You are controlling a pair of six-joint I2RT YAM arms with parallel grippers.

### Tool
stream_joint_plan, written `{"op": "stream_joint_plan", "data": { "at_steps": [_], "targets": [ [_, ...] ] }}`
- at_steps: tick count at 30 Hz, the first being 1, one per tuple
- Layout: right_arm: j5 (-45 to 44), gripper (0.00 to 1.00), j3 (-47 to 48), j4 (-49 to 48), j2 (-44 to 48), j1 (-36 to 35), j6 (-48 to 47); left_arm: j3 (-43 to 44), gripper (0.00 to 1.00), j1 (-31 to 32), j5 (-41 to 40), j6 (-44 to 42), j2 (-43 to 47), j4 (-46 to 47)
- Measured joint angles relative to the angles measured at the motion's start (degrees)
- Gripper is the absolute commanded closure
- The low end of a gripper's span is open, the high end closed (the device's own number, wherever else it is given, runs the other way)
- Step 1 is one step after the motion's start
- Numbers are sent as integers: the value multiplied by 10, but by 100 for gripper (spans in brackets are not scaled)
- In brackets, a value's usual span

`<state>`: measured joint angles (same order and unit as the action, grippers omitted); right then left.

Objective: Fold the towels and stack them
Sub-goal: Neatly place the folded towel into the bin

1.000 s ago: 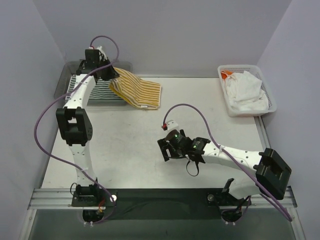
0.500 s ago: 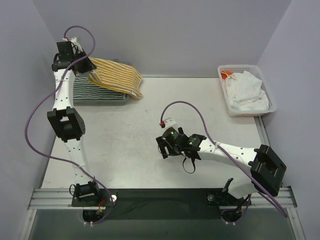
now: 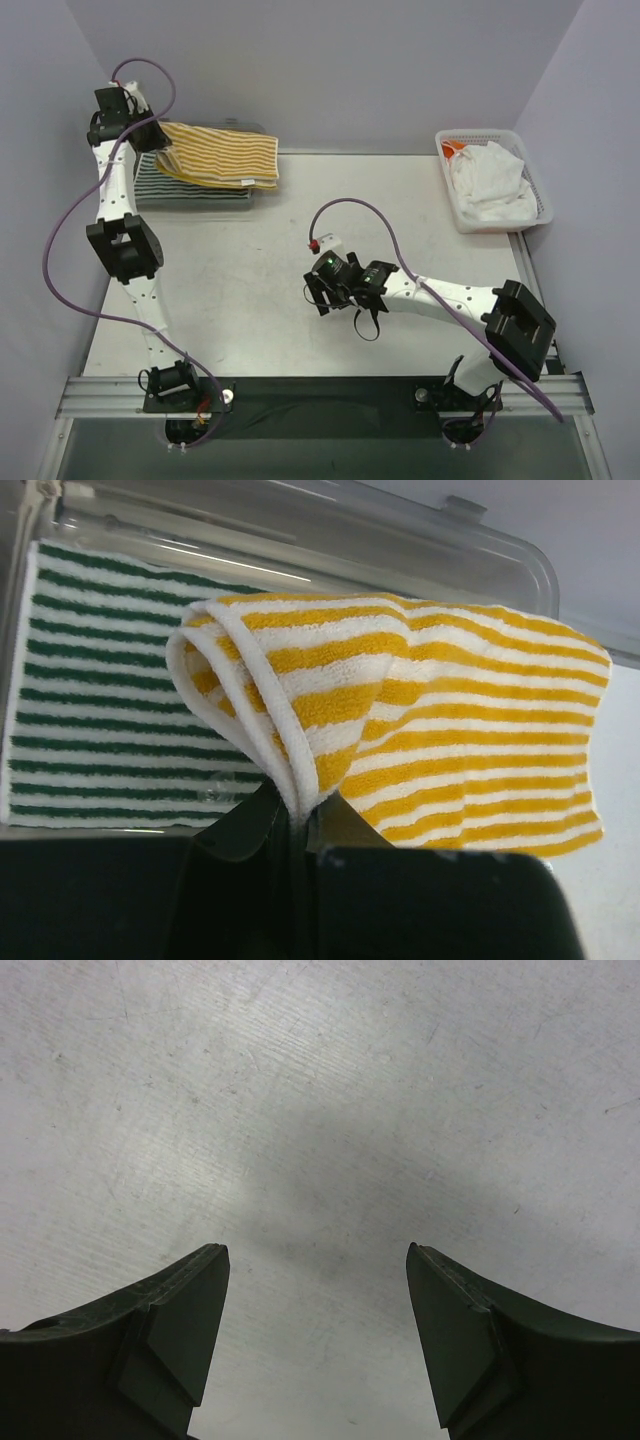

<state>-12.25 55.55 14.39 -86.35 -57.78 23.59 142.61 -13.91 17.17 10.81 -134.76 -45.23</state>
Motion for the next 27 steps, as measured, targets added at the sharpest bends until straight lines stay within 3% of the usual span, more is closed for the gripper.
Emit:
{"op": "stream_joint_plan", "data": {
  "at_steps": [15,18,19,22,23,27],
  "targets": [
    [-7,28,32,28,-34,-9,0,28,98,-22,-41,-11,-47,10],
    [-7,28,32,32,-36,-9,0,26,76,-22,-46,-12,-60,23],
    [-7,28,32,33,-36,-9,-1,22,64,-22,-48,-14,-63,28],
    [-6,28,33,36,-36,-9,-1,8,51,-22,-70,-15,-66,41],
    [-6,28,35,37,-37,-9,-1,4,34,-22,-82,-17,-67,43],
    [-6,28,38,38,-40,-12,-3,-2,7,-22,-134,-21,-67,52]
  ]
}}
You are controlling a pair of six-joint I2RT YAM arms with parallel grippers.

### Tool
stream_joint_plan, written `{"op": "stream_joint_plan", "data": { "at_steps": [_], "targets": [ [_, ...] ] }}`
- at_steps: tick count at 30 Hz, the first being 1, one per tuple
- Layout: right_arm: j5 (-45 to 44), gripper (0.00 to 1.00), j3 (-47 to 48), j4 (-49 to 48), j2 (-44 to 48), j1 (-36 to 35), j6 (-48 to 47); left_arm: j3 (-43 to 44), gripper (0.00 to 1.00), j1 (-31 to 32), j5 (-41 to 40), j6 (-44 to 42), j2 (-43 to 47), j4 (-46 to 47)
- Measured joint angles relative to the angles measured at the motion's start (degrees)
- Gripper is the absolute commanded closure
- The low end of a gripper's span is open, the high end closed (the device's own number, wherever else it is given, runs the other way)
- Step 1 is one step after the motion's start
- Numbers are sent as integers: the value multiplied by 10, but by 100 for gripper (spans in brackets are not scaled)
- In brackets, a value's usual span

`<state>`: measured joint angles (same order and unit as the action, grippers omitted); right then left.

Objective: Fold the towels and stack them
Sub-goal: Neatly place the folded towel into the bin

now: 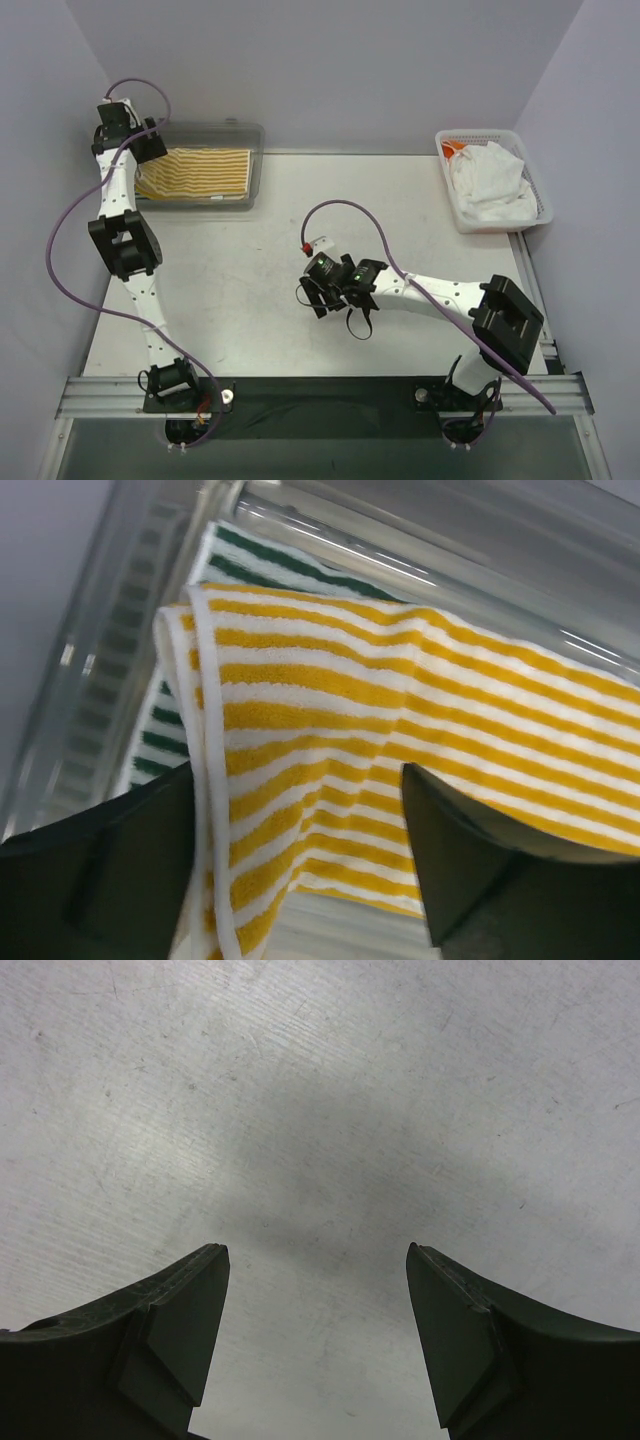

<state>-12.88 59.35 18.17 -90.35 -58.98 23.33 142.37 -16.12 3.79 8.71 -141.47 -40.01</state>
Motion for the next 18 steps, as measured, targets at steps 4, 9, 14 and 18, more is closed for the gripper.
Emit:
{"op": "stream_joint_plan", "data": {
  "at_steps": [4,9,14,18],
  "targets": [
    [0,28,0,1,-3,0,-2,-2,3,2,-68,-9,1,10],
    [-7,28,0,1,-3,0,-2,-17,3,11,-150,-35,24,14],
    [-26,27,-1,2,11,1,-2,-57,3,38,-190,-49,90,26],
    [-58,21,-1,9,49,13,-7,-128,3,70,-188,-47,174,44]
  ]
}}
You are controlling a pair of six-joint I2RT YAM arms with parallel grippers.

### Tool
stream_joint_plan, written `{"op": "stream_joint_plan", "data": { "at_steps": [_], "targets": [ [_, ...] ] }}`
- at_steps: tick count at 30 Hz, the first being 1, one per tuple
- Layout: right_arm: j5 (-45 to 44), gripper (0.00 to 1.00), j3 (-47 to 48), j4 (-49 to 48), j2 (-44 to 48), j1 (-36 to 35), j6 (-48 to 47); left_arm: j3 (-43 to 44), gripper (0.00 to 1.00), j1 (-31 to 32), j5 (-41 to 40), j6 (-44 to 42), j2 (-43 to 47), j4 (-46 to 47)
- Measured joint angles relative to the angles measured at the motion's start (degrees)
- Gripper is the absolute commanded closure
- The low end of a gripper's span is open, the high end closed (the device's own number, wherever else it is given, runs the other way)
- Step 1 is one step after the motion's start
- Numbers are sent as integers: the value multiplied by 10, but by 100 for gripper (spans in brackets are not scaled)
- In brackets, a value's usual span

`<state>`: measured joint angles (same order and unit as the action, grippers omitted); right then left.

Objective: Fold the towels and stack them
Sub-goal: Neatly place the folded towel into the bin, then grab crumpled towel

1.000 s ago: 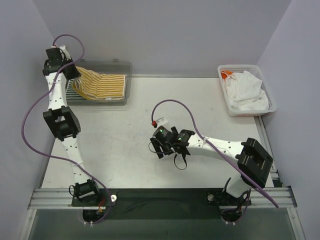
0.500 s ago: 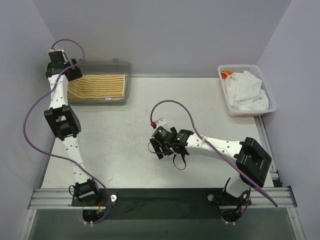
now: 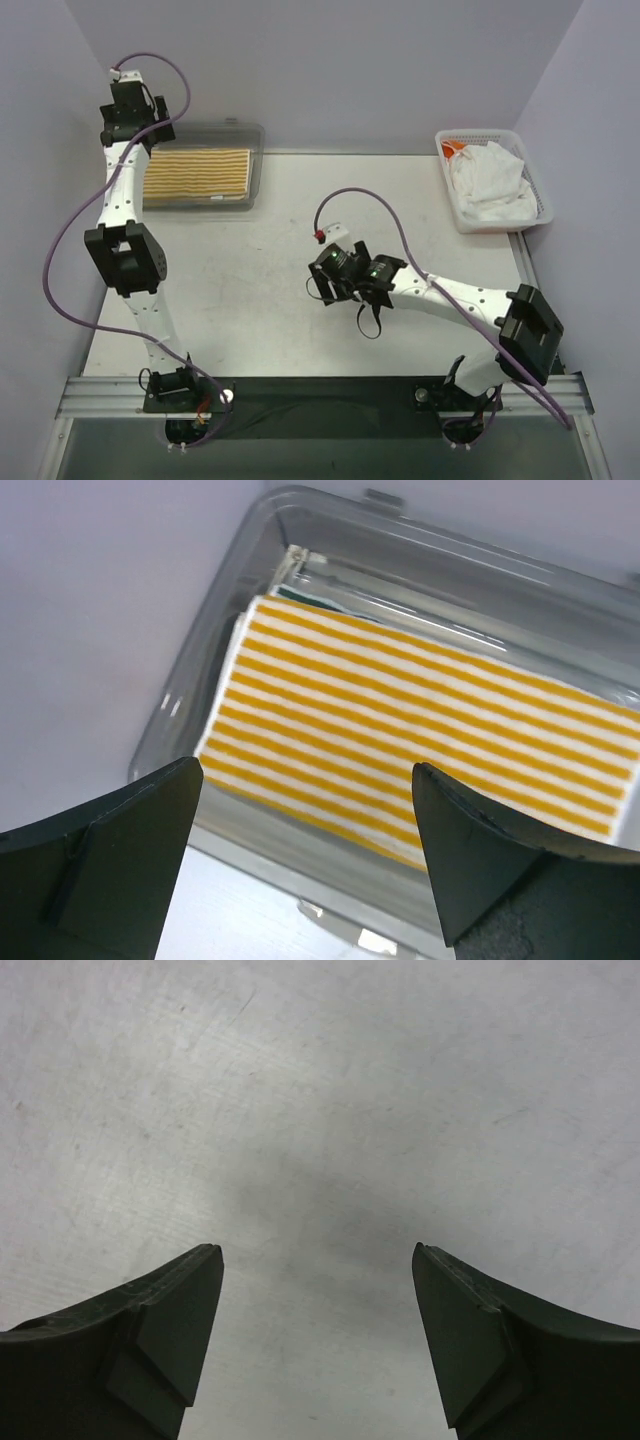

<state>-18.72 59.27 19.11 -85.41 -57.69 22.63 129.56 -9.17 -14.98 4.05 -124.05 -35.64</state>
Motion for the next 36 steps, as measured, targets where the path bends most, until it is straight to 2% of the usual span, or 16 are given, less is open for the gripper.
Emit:
{"op": "stream_joint_plan", "data": {
  "at_steps": [3,7,13,17,20,25,30,33,34,36],
  "targets": [
    [-30,8,5,12,34,34,-12,-95,3,38,2,2,87,10],
    [-76,5,50,35,50,125,-28,-236,3,105,14,14,209,13],
    [-112,9,175,64,40,332,-32,-485,3,189,84,61,427,30],
    [-108,13,252,67,4,468,-27,-654,3,217,126,79,579,48],
    [-87,14,304,67,-50,540,-21,-770,3,222,157,93,666,61],
    [-48,15,382,67,-183,614,-19,-906,3,229,181,106,710,69],
    [-24,18,422,65,-302,641,-7,-937,2,237,181,107,697,73],
    [-16,35,425,66,-346,653,1,-934,3,237,178,107,687,86],
    [-15,52,425,68,-356,656,0,-934,2,237,179,107,684,90],
    [-12,66,425,69,-367,660,-2,-934,2,237,179,107,680,93]
  ]
}}
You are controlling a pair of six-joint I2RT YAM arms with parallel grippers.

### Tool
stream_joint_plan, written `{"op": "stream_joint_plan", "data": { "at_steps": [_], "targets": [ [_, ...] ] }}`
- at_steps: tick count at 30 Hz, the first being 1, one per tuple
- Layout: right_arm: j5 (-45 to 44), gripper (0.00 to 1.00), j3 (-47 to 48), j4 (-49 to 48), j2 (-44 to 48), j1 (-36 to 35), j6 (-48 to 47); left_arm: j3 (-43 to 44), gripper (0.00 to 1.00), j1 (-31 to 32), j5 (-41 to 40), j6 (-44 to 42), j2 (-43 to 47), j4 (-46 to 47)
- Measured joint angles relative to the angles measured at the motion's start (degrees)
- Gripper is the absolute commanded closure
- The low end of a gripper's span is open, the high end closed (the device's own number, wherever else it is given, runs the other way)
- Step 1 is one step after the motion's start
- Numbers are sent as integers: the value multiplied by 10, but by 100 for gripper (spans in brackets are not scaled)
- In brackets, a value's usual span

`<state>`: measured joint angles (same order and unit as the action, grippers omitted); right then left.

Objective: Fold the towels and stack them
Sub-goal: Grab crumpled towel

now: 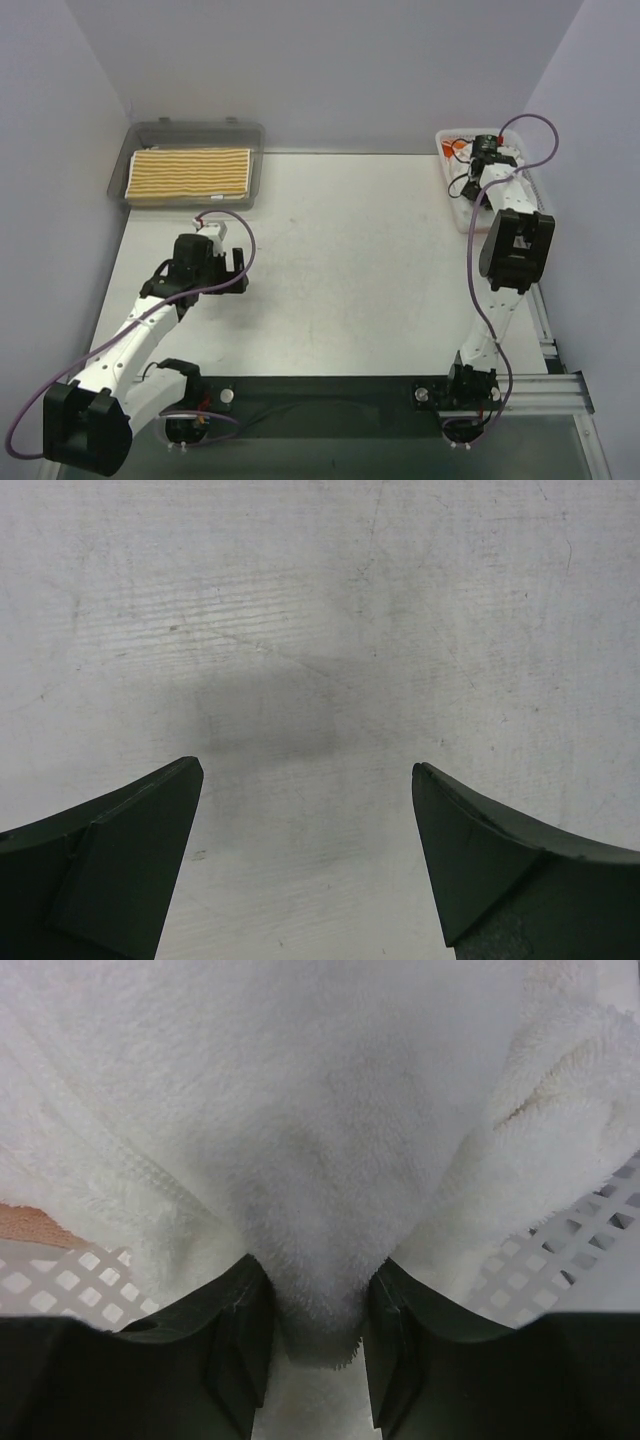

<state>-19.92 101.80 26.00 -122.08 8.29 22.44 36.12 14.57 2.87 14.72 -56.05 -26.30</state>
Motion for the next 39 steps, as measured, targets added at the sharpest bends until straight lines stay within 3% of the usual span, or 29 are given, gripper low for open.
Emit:
{"op": "stream_joint_plan", "data": {
  "at_steps": [6,12,16,19,21,31,39],
  "targets": [
    [-1,58,7,0,9,0,-9,0,3,0,0,0,-3,1],
    [-1,58,29,-5,36,0,-31,0,3,0,0,0,-3,4],
    [-1,66,48,-15,37,5,-37,0,3,0,0,0,-3,4],
    [-1,90,51,-15,37,11,-42,0,3,0,0,0,-4,4],
    [-2,100,51,-15,37,15,-47,0,3,0,0,0,-5,4],
    [-4,100,83,-12,52,-3,-103,0,3,0,3,0,-10,5],
    [-2,100,160,-104,185,-144,-205,0,3,0,5,0,-6,5]
  ]
}}
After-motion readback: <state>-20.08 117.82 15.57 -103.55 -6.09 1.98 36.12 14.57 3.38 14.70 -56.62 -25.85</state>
